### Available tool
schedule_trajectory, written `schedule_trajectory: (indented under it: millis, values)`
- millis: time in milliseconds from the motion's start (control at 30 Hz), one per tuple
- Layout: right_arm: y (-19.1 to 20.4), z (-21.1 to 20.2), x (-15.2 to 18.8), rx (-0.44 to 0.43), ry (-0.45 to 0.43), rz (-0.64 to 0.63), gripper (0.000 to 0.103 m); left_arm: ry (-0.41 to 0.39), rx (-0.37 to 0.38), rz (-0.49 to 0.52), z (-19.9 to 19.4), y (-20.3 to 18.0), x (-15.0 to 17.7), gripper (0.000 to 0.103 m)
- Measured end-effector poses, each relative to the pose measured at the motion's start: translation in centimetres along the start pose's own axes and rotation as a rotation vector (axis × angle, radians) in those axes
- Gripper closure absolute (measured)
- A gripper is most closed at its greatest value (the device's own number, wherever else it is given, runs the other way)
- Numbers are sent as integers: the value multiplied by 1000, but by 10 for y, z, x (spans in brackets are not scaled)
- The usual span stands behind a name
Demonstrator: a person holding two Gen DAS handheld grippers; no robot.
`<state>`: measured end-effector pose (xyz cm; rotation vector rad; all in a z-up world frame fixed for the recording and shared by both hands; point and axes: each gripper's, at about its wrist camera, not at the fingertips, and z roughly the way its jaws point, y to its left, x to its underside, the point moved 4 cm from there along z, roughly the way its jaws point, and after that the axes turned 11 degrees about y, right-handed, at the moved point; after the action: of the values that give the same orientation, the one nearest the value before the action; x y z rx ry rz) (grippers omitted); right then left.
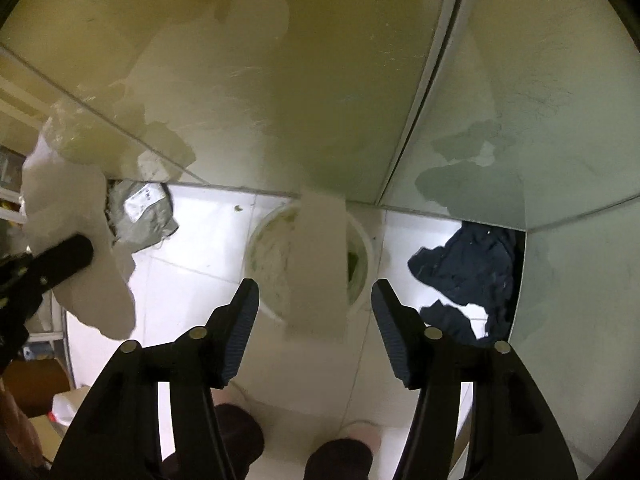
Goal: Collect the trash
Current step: 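Open both grippers over the bin, dropping the tissue and box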
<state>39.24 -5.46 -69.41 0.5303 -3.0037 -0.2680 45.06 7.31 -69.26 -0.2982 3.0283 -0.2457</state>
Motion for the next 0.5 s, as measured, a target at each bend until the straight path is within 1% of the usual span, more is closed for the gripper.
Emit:
schedule_trajectory:
  millis: [133,200,233,267,300,333,367,433,500]
  values:
    - [-12,-8,-1,-21,-21,37,48,21,35,22,17,-15,-7,95]
    - [-19,-18,2,-25,-33,58,48,21,53,35,21,-23,-12,95]
    - [-21,-21,2,-24,-37,67,48,21,61,38,23,-27,-13,91]
    - [-24,-28,4,-27,-44,78,47,31,73,43,25,-31,-16,78]
    - [-25,-32,4,-29,-47,84,47,48,79,41,28,-34,-17,69]
    - [-27,-37,5,-28,-52,91,46,62,83,35,32,-34,-19,55]
    - [-28,-44,7,-20,-59,96,46,67,84,28,33,-35,-20,52]
    - [-27,-56,9,-11,-70,101,45,74,93,21,32,-36,-20,52]
    - [-24,-72,12,-18,-79,106,45,82,86,19,26,-37,-20,52]
